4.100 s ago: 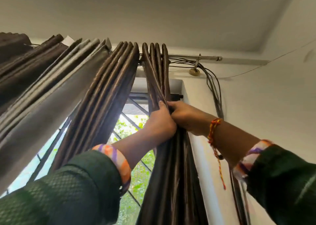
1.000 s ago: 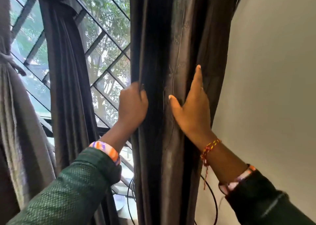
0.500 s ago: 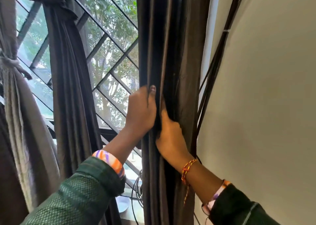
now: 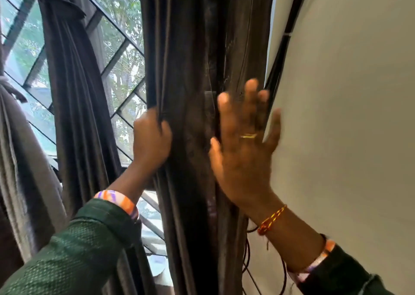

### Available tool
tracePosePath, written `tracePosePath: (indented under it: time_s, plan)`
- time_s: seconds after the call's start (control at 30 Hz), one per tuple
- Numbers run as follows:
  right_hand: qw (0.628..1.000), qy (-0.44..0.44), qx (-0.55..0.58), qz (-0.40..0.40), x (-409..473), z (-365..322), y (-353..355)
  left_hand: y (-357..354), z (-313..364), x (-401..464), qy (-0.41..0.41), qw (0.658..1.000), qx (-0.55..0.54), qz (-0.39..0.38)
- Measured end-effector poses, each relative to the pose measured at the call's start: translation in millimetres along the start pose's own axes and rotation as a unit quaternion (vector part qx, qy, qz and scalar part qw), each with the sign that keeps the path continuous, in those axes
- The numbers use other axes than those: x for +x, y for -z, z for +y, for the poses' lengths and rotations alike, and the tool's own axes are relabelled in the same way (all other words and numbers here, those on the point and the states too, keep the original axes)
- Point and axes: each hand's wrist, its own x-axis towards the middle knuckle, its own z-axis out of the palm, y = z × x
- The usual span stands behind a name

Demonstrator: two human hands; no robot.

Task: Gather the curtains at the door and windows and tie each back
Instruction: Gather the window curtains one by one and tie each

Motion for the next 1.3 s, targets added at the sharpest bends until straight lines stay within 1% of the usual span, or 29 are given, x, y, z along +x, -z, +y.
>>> tracePosePath:
  time_s: [0.03,0.07,0.1,0.13,0.2,0.23,0.27,0.3,0.37,0.43,0.47,0.5,0.57,0.63,0.73,0.8,0.83,0.87,0.93,1.0,1.1,1.2,1.23,1.27,1.3]
  plan:
    - [0.997,-0.067,0.031,-0.007,9.4,4.7,3.7,3.3,-1.4,0.8,-0.006,1.000,0.009,0.003]
    - [0.984,-0.143,0.102,-0.038,18.0,9.5,6.0,5.4,-2.3,1.3,-0.012,1.000,0.013,0.006]
    - [0.955,-0.212,0.188,-0.082,23.9,15.9,6.2,7.2,-1.7,1.0,-0.016,1.000,0.014,0.009]
    - [0.918,-0.272,0.258,-0.129,27.3,22.9,3.9,7.4,-1.4,0.4,-0.019,1.000,0.012,0.011]
    - [0.844,-0.356,0.333,-0.225,28.9,36.0,-4.4,5.9,1.7,-1.5,-0.027,1.000,0.011,0.012]
    - [0.822,-0.370,0.346,-0.260,27.0,39.1,-7.9,4.3,3.5,-2.8,-0.032,0.999,0.008,0.011]
    - [0.823,-0.365,0.335,-0.279,23.1,39.5,-10.2,2.1,5.4,-3.8,-0.036,0.999,0.002,0.013]
    - [0.839,-0.349,0.306,-0.284,17.6,37.4,-11.0,0.0,7.8,-5.0,-0.037,0.999,-0.007,0.015]
    - [0.886,-0.302,0.220,-0.275,4.0,26.5,-8.2,-3.7,13.0,-8.0,-0.027,0.999,-0.028,0.019]
    - [0.927,-0.229,0.155,-0.254,-9.5,8.9,-1.2,-6.5,19.5,-12.0,-0.017,0.998,-0.052,0.018]
    - [0.938,-0.193,0.146,-0.249,-15.2,-0.9,1.4,-7.8,23.7,-14.0,-0.019,0.998,-0.062,0.019]
    - [0.940,-0.163,0.145,-0.262,-19.4,-9.8,2.4,-8.4,29.0,-16.2,-0.025,0.997,-0.072,0.018]
    - [0.927,-0.127,0.148,-0.322,-26.2,-20.1,1.7,-10.0,39.5,-21.6,-0.033,0.995,-0.093,0.011]
    - [0.898,-0.144,0.153,-0.385,-31.7,-24.6,-4.7,-12.0,47.2,-26.6,-0.025,0.992,-0.120,0.008]
    - [0.858,-0.247,0.219,-0.394,-40.3,-26.4,-17.4,-13.3,52.4,-29.2,-0.003,0.986,-0.169,0.009]
    - [0.837,-0.282,0.261,-0.390,-47.0,-28.4,-23.0,-10.7,55.1,-30.1,-0.012,0.983,-0.181,0.002]
    - [0.833,-0.285,0.265,-0.393,-49.8,-29.3,-23.7,-8.9,55.9,-30.9,-0.023,0.983,-0.184,-0.002]
    - [0.833,-0.273,0.261,-0.404,-52.0,-30.9,-22.9,-6.9,56.3,-31.6,-0.035,0.981,-0.189,-0.007]
    - [0.845,-0.201,0.245,-0.432,-59.0,-31.9,-22.5,-3.8,55.0,-32.8,-0.049,0.981,-0.189,-0.021]
    - [0.850,-0.133,0.207,-0.466,-65.3,-34.9,-18.5,-4.4,49.9,-32.5,-0.043,0.987,-0.155,-0.028]
    - [0.829,-0.087,0.183,-0.521,-81.2,-36.3,-14.6,-3.6,43.6,-31.1,-0.013,0.992,-0.116,-0.037]
    - [0.800,-0.039,0.245,-0.546,-86.7,-22.8,-8.5,-0.1,34.3,-34.6,-0.029,0.992,-0.115,-0.046]
    - [0.792,-0.033,0.261,-0.551,-81.9,-16.0,-4.1,1.5,31.5,-35.4,-0.032,0.992,-0.116,-0.046]
    - [0.791,-0.050,0.277,-0.542,-73.6,-10.5,0.2,3.7,30.2,-35.4,-0.031,0.992,-0.117,-0.040]
    - [0.800,-0.086,0.300,-0.512,-61.1,-6.5,2.4,5.9,29.7,-35.2,-0.021,0.992,-0.118,-0.033]
